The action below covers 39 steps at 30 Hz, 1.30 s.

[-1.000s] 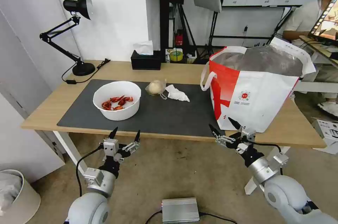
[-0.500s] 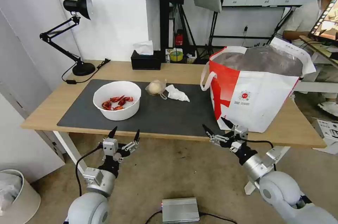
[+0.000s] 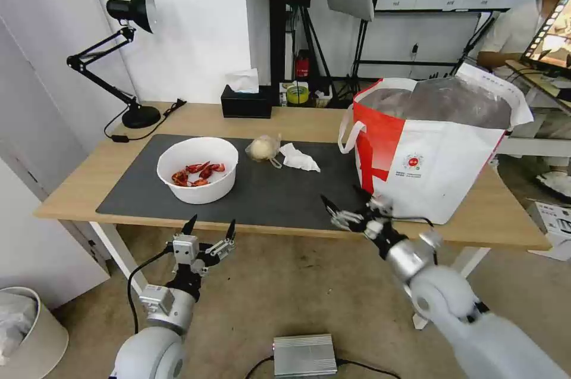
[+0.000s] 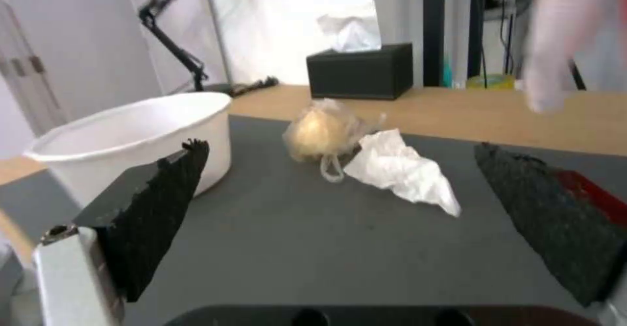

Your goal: Pick up the trash from the table and place it into the takeout bag.

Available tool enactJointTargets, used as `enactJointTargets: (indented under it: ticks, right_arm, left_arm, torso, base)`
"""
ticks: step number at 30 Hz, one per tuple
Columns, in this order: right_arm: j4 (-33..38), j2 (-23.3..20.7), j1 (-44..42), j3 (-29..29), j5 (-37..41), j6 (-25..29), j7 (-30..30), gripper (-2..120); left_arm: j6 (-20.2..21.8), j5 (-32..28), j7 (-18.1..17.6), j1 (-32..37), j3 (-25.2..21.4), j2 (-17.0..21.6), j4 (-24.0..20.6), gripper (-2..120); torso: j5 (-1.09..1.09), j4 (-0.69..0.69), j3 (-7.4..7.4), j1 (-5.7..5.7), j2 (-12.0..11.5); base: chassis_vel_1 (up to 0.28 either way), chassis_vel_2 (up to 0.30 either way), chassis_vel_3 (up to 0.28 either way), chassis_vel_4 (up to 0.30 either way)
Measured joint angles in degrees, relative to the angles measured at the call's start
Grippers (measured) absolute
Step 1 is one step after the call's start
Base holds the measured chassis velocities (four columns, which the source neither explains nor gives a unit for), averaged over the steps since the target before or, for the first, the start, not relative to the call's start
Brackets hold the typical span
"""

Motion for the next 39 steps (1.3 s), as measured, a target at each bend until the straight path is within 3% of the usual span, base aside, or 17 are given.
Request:
enactJointTargets:
  ticks: [8, 16, 31, 39]
  right_arm:
    - [-7.03, 6.42, 16.56, -10.58, 0.24, -10.47, 10.23, 100]
    - [-16.22, 10.58, 29.15, -17.22, 2.55, -15.84, 15.71, 100]
    - [-29.70, 17.88, 38.00, -20.75, 4.61, -25.47, 25.00, 100]
    - [-37.56, 21.75, 40.60, -21.04, 4.32, -26.18, 24.51, 100]
  left_arm:
    - [0.06, 0.74, -0.04, 1.63, -0.53, -1.50, -1.50, 100]
    - [-0.05, 2.17, -0.07, 3.34, -1.32, -2.29, -2.40, 100]
    - [-0.17, 2.38, -0.18, 3.78, -1.33, -3.08, -2.71, 100]
    - [-0.91, 2.59, -0.18, 3.97, -1.30, -3.49, -2.70, 100]
  torso:
    - [-0.01, -0.01, 0.00, 0.00, 0.00]
    - [-0.02, 0.00, -0.01, 0.00, 0.00]
    - [-0.01, -0.01, -0.01, 0.00, 0.00]
    - [-0.01, -0.01, -0.01, 0.00, 0.00]
  base:
    - [0.000, 0.000, 0.000, 0.000]
    - [0.000, 0.000, 0.000, 0.000]
    - [0.000, 0.000, 0.000, 0.000]
    - [0.000, 0.000, 0.000, 0.000]
